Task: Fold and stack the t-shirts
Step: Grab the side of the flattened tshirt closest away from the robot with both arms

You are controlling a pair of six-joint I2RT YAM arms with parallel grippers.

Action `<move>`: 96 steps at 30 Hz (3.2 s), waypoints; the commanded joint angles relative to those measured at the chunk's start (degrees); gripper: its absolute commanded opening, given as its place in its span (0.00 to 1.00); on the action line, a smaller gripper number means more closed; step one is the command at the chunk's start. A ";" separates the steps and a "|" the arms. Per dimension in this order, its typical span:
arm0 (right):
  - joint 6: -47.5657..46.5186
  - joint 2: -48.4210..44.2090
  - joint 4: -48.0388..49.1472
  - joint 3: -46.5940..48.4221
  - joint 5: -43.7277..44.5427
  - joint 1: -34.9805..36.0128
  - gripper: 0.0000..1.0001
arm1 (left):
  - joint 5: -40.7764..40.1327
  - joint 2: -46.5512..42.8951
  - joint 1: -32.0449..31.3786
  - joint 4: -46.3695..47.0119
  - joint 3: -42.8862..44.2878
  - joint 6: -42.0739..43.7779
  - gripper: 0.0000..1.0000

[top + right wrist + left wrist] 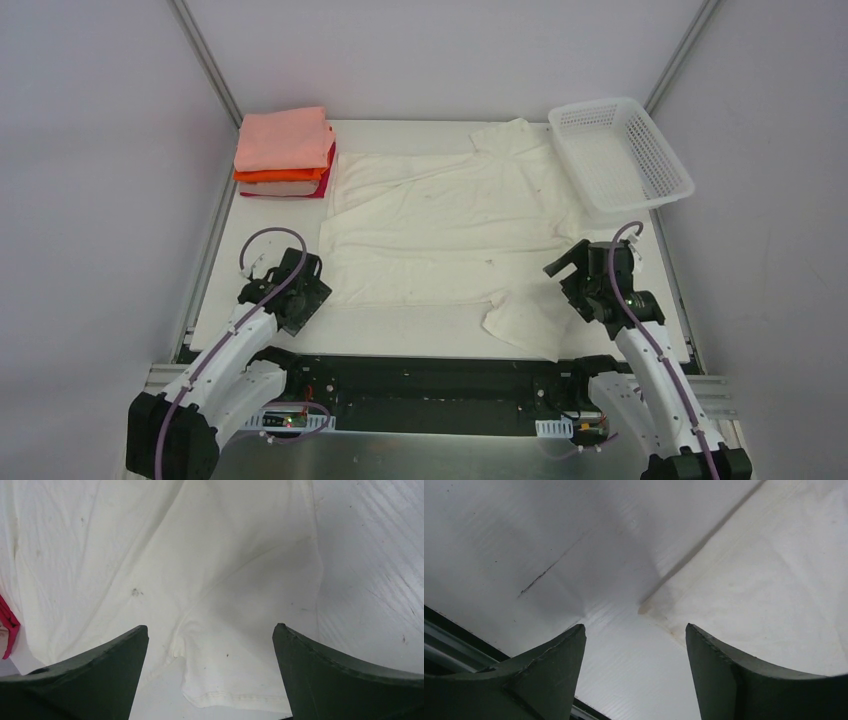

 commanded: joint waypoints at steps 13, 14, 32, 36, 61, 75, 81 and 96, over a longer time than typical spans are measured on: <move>-1.87 6.18 -2.73 2.39 -1.86 -0.31 0.99 | 1.86 14.12 0.04 10.76 -2.32 -4.31 0.43; -1.86 5.95 -3.05 2.48 -1.39 -0.32 0.99 | 2.49 14.49 0.03 11.32 -2.33 -4.15 0.41; 4.62 9.33 -20.68 8.89 4.78 13.29 0.99 | 2.53 4.56 0.03 12.91 -5.19 -0.83 0.00; 13.59 12.94 -28.32 9.63 7.82 25.95 0.98 | 2.49 3.20 0.03 12.91 -5.18 -0.46 0.00; 20.01 25.43 -16.41 -0.04 3.42 26.90 0.66 | 2.50 4.83 0.03 12.93 -3.30 0.24 0.00; 19.61 22.94 -13.75 -0.93 1.33 26.66 0.59 | 2.05 6.01 0.03 12.92 -1.99 0.71 0.00; 21.85 22.39 -13.94 -1.13 2.46 26.97 0.58 | 1.36 6.71 0.03 13.00 -1.09 1.08 0.00; 21.37 27.21 -8.65 1.14 1.32 29.00 0.35 | 1.11 7.27 0.03 13.00 0.43 2.50 0.00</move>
